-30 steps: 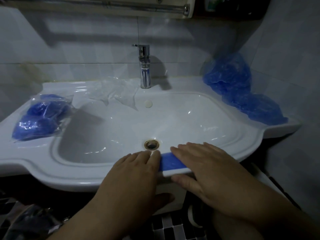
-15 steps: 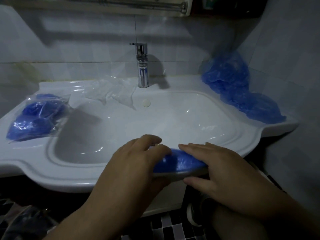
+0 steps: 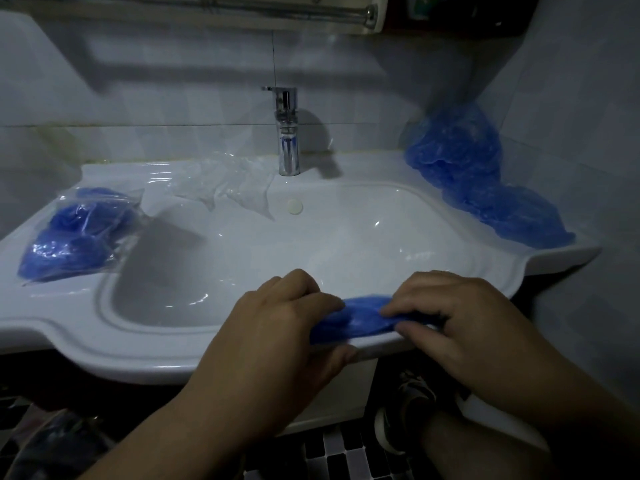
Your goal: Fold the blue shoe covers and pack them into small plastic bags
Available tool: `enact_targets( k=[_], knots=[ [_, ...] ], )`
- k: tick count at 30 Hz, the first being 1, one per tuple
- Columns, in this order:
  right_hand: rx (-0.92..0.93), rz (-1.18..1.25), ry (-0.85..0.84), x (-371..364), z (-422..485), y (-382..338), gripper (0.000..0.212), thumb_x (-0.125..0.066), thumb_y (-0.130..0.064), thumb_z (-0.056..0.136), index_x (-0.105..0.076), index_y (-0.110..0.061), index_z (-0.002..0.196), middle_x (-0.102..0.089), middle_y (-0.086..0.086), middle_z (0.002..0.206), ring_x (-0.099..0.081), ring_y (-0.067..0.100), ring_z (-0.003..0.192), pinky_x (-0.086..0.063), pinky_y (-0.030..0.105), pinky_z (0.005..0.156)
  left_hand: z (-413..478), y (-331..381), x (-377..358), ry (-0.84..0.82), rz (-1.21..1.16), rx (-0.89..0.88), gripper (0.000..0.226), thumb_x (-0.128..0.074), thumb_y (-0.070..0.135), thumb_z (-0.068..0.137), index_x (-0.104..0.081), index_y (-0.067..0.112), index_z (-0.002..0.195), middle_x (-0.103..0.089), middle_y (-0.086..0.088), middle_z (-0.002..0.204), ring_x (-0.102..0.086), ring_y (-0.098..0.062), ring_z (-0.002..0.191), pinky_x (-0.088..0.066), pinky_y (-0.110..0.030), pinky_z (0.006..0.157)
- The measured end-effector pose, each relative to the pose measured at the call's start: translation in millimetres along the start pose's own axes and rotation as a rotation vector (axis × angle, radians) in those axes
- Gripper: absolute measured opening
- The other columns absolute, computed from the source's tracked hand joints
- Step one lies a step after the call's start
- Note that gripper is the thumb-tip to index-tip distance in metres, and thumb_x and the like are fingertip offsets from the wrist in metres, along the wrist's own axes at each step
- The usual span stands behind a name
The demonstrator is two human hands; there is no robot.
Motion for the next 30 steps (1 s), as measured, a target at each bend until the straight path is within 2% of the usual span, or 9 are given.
enact_targets(
  k=[2, 5, 8, 10, 15, 19, 21, 25, 30],
  knots=[
    [-0.035, 0.006, 0.041, 1, 0, 2, 0.015, -0.066, -0.027, 0.077, -0.075, -0.028, 0.088, -0.067, -0.019, 0.083, -0.061, -0.002, 0.082, -0.047, 0.02, 0.073, 0, -1, 0, 0.01, -0.008, 0.005, 0.043, -0.053, 0.06, 0.072, -0.068, 0.034, 0.104, -0.063, 0.016, 0.096, -0.062, -0.011, 0.08, -0.054, -0.033, 0.066],
    [-0.062, 0.023, 0.077, 2, -1, 4, 0.012, -0.069, -0.025, 0.076, -0.075, -0.031, 0.085, -0.067, -0.021, 0.08, -0.061, 0.0, 0.084, -0.046, 0.019, 0.074, 1, -1, 3, 0.038, 0.016, 0.006, 0.028, -0.068, 0.051, 0.072, -0.072, 0.033, 0.092, -0.063, 0.013, 0.103, -0.059, -0.012, 0.087, -0.05, -0.031, 0.07],
    [-0.1, 0.047, 0.063, 2, -2, 8, 0.018, -0.077, -0.019, 0.079, -0.074, -0.035, 0.084, -0.066, -0.02, 0.081, -0.061, 0.002, 0.087, -0.046, 0.018, 0.076, 3, 0, 6, 0.058, 0.046, -0.012, 0.016, -0.065, 0.041, 0.073, -0.075, 0.03, 0.079, -0.06, 0.013, 0.088, -0.056, -0.013, 0.075, -0.045, -0.027, 0.06],
    [-0.179, 0.109, 0.065, 4, -2, 9, 0.017, -0.076, -0.022, 0.079, -0.073, -0.039, 0.082, -0.065, -0.019, 0.082, -0.062, 0.001, 0.087, -0.044, 0.012, 0.076, 3, 1, 7, 0.039, 0.011, 0.008, 0.013, -0.065, 0.038, 0.081, -0.074, 0.03, 0.08, -0.054, 0.015, 0.081, -0.051, -0.009, 0.07, -0.038, -0.019, 0.06],
    [-0.284, 0.148, 0.034, 1, 6, 6, 0.014, -0.064, -0.026, 0.087, -0.072, -0.038, 0.09, -0.069, -0.024, 0.088, -0.06, -0.006, 0.091, -0.044, 0.009, 0.077, 0, -13, 10, -0.014, -0.213, 0.209, 0.012, -0.063, 0.046, 0.083, -0.069, 0.035, 0.083, -0.064, 0.014, 0.072, -0.057, -0.001, 0.076, -0.043, -0.016, 0.064],
    [-0.341, 0.047, 0.055, -10, 14, 0, 0.015, -0.06, -0.029, 0.092, -0.072, -0.029, 0.099, -0.069, -0.015, 0.094, -0.06, 0.001, 0.09, -0.049, 0.022, 0.083, 4, -15, 7, 0.028, -0.204, 0.351, 0.009, -0.063, 0.043, 0.086, -0.067, 0.035, 0.086, -0.063, 0.015, 0.067, -0.058, 0.002, 0.07, -0.04, -0.011, 0.056],
    [-0.356, -0.004, 0.063, -13, 16, -3, 0.015, -0.06, -0.033, 0.091, -0.072, -0.027, 0.098, -0.07, -0.012, 0.092, -0.06, 0.004, 0.086, -0.051, 0.028, 0.083, 5, -15, 5, 0.041, -0.147, 0.403, 0.006, -0.065, 0.041, 0.085, -0.065, 0.035, 0.086, -0.062, 0.016, 0.07, -0.058, -0.001, 0.07, -0.041, -0.015, 0.059],
    [-0.385, -0.051, 0.057, -14, 19, -7, 0.016, -0.063, -0.038, 0.089, -0.072, -0.028, 0.099, -0.07, -0.011, 0.095, -0.061, 0.005, 0.086, -0.052, 0.028, 0.083, 4, -12, 6, 0.014, -0.062, 0.43, 0.01, -0.065, 0.041, 0.085, -0.057, 0.04, 0.092, -0.053, 0.02, 0.071, -0.054, -0.005, 0.075, -0.041, -0.024, 0.064],
    [-0.398, -0.076, 0.006, -14, 22, -8, 0.015, -0.066, -0.038, 0.088, -0.075, -0.03, 0.095, -0.063, -0.012, 0.091, -0.059, 0.006, 0.083, -0.049, 0.021, 0.078, 3, -21, 15, -0.054, 0.061, 0.354, 0.025, -0.066, 0.036, 0.085, -0.056, 0.042, 0.108, -0.047, 0.02, 0.097, -0.048, -0.005, 0.09, -0.039, -0.022, 0.072]
  ],
)
Point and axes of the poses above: each hand's wrist, its own z-axis towards the middle knuckle, its own x-axis out of the back of the hand, y = z × x, the point moved 2 cm from there along z, towards the middle knuckle
